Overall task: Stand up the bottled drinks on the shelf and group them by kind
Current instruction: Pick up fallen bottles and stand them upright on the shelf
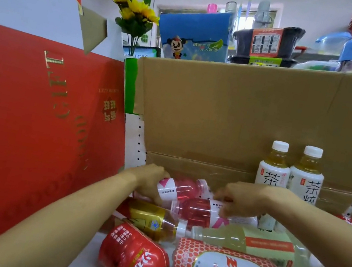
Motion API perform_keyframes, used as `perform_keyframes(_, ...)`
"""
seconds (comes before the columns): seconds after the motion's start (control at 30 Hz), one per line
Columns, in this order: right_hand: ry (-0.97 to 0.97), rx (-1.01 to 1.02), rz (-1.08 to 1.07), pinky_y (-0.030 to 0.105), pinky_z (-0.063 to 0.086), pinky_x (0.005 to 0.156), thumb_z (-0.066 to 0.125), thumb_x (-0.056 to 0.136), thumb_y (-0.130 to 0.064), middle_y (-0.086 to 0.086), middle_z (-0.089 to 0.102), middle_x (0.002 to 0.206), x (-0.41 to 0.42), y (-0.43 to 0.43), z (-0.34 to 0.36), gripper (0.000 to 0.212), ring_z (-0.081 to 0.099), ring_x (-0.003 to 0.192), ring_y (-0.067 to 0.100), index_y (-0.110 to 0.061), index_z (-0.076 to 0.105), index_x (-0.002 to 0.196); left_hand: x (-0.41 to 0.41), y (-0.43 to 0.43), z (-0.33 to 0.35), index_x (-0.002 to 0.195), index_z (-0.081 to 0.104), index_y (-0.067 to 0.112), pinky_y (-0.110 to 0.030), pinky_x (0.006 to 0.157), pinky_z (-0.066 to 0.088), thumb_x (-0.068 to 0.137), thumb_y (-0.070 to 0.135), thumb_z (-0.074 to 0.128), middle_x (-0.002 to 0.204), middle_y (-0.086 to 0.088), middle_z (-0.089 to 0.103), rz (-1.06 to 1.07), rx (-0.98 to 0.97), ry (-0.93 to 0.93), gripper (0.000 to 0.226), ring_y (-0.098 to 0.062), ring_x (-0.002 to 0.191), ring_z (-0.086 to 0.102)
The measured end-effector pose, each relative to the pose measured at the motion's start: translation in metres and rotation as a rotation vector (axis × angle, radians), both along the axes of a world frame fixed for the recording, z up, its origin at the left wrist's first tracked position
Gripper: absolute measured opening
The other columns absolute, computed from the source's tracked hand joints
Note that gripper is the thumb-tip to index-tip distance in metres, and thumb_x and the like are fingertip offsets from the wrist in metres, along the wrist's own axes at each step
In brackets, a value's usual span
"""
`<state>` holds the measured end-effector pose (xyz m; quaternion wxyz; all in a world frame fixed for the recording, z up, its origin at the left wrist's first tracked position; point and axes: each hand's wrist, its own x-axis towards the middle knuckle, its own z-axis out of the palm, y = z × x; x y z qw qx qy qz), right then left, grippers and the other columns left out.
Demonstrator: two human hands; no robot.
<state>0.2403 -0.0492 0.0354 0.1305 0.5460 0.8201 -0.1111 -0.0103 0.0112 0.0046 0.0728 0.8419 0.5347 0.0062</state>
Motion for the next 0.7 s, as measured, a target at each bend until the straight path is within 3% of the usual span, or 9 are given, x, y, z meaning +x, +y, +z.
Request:
perform_keyframes(0.1, 0.019, -0.053, -0.025, 0.037, 0.047, 0.100, 0.068, 0.091, -0.032, -0.008, 0.067, 0.118, -0.001, 0.002, 0.000, 0.038, 0.062, 0.109, 0.014, -0.030, 0.060, 0.127, -0.018, -0.007, -0.003, 0.105, 0.066, 0.019, -0.026, 0.068, 0.054, 0.067, 0.015, 0.085, 0.093, -0.001, 0.072, 0.087, -0.029, -0.358, 0.042, -0.015, 0.081, 0.067)
perform_keyframes(0.17, -0.002, -0.064, -0.026, 0.040, 0.045, 0.103, 0.072, 0.087, -0.033, -0.009, 0.067, 0.120, -0.006, 0.007, -0.001, 0.044, 0.061, 0.111, 0.015, -0.031, 0.059, 0.129, -0.021, -0.012, -0.005, 0.116, 0.062, 0.020, -0.026, 0.072, 0.056, 0.067, 0.007, 0.083, 0.098, -0.005, 0.072, 0.128, -0.072, -0.661, 0.054, -0.016, 0.087, 0.069)
perform_keyframes(0.27, -0.021, -0.056, -0.020, 0.033, 0.045, 0.094, 0.075, 0.083, -0.034, -0.006, 0.067, 0.116, -0.017, 0.015, -0.008, 0.051, 0.062, 0.104, 0.014, -0.029, 0.057, 0.130, -0.015, -0.016, -0.007, 0.124, 0.054, 0.019, -0.029, 0.080, 0.058, 0.071, -0.005, 0.079, 0.104, -0.005, 0.072, 0.140, -0.090, -0.906, 0.064, -0.015, 0.095, 0.070)
perform_keyframes(0.37, 0.020, -0.019, -0.013, 0.031, 0.050, 0.089, 0.079, 0.078, -0.034, -0.003, 0.066, 0.115, -0.024, 0.022, -0.018, 0.058, 0.063, 0.095, 0.014, -0.026, 0.055, 0.131, -0.008, -0.017, -0.014, 0.122, 0.055, 0.016, -0.021, 0.066, 0.056, 0.071, -0.009, 0.079, 0.100, -0.002, 0.072, 0.153, -0.099, -0.909, 0.062, -0.008, 0.085, 0.070)
perform_keyframes(0.53, 0.172, -0.013, 0.015, 0.028, 0.057, 0.081, 0.082, 0.076, -0.035, -0.002, 0.066, 0.111, -0.016, 0.023, -0.024, 0.059, 0.067, 0.091, 0.015, -0.025, 0.055, 0.127, -0.009, -0.013, -0.019, 0.123, 0.051, 0.025, -0.043, 0.079, 0.061, 0.070, -0.001, 0.083, 0.105, -0.004, 0.073, 0.221, -0.152, -0.881, 0.067, -0.019, 0.095, 0.071)
perform_keyframes(0.7, 0.590, 0.063, -0.037, 0.029, 0.056, 0.086, 0.088, 0.070, -0.028, -0.006, 0.067, 0.107, 0.003, 0.022, -0.012, 0.054, 0.067, 0.095, 0.011, -0.030, 0.058, 0.115, -0.009, -0.014, -0.020, 0.125, 0.050, 0.023, -0.022, 0.066, 0.057, 0.073, -0.007, 0.079, 0.102, 0.000, 0.071, 0.174, -0.149, -0.901, 0.067, -0.008, 0.089, 0.069)
